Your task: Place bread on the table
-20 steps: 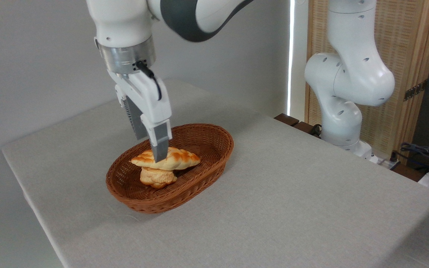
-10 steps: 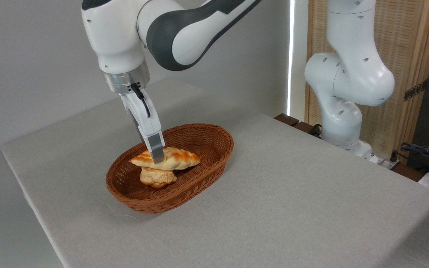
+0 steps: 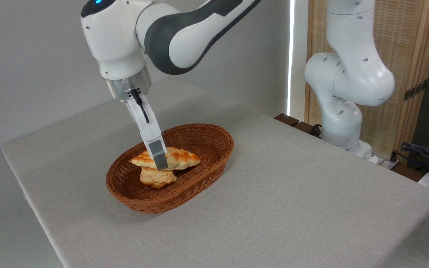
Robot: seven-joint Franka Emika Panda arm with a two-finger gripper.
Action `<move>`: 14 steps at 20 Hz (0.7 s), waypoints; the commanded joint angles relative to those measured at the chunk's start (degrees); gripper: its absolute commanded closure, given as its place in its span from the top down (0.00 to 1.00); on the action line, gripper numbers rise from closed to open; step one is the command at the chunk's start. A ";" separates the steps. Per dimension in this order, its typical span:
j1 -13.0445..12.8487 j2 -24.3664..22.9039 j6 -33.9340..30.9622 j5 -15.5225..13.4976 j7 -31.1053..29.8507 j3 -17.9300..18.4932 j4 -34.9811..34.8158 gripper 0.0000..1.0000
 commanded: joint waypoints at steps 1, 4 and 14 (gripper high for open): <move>-1.04 0.90 0.57 0.54 0.25 0.31 0.00 1.00; -1.39 1.07 0.66 0.54 0.08 0.31 0.00 1.00; -1.39 0.99 0.39 0.54 0.52 0.40 0.09 0.42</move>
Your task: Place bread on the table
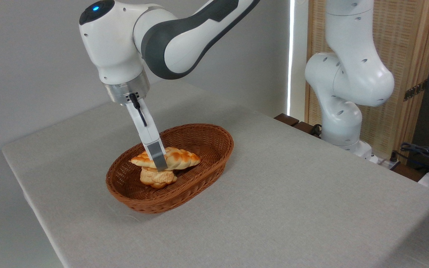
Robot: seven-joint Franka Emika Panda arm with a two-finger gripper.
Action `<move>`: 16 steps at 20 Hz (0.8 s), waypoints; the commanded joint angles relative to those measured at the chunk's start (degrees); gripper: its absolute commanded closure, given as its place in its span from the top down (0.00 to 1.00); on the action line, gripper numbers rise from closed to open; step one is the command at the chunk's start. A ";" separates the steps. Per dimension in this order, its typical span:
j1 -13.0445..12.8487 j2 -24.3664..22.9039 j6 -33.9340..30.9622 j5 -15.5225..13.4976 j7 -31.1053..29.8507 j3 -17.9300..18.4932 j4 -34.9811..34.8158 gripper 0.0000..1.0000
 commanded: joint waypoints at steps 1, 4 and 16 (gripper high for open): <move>-0.34 -0.04 0.35 0.53 0.56 0.40 0.10 0.42; -0.34 -0.04 0.27 0.53 0.48 0.40 0.10 0.42; 0.27 -3.03 -3.42 -0.35 0.04 1.55 2.21 0.42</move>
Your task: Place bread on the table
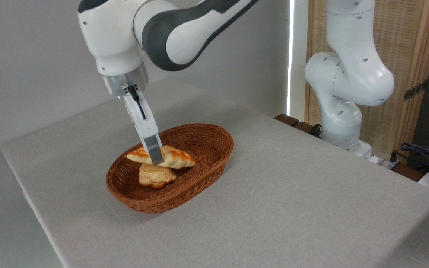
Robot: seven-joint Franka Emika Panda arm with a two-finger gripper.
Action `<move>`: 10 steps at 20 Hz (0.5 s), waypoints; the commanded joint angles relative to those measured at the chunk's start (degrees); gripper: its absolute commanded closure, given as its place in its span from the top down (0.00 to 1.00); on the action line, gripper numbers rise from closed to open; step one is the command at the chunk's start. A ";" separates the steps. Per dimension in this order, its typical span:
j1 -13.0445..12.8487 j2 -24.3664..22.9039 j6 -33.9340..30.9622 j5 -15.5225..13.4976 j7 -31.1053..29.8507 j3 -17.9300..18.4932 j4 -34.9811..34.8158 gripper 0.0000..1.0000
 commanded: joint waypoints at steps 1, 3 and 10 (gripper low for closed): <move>-0.05 -2.62 -3.02 -0.44 -0.04 1.17 0.58 0.42; -0.05 -3.76 -3.81 -1.48 -0.04 1.96 0.67 0.42; -0.05 -5.97 -6.45 -3.51 -0.21 7.58 1.55 0.44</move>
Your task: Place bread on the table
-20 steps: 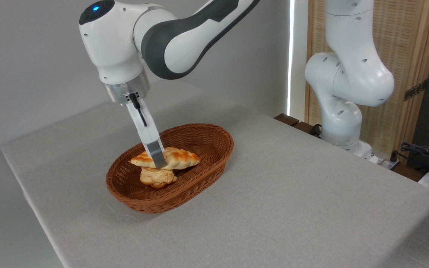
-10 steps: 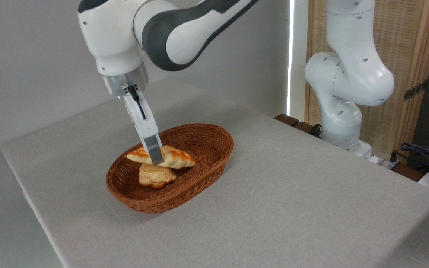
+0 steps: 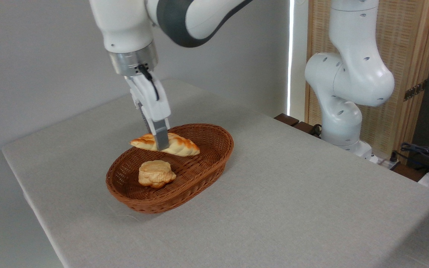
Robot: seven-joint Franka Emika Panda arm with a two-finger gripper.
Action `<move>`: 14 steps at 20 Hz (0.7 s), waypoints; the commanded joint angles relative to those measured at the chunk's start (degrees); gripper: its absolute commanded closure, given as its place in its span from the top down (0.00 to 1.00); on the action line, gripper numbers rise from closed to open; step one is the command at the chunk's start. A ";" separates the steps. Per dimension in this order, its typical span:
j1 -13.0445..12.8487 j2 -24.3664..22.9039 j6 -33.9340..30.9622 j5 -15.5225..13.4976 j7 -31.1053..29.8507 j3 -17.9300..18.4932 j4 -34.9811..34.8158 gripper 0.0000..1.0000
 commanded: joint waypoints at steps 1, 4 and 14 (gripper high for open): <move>-0.18 -1.08 -2.86 -1.05 0.03 4.53 1.29 0.45; -0.18 -1.08 -3.57 -0.69 0.38 8.21 1.55 0.46; 0.09 3.31 -3.75 7.83 5.38 14.73 0.68 0.71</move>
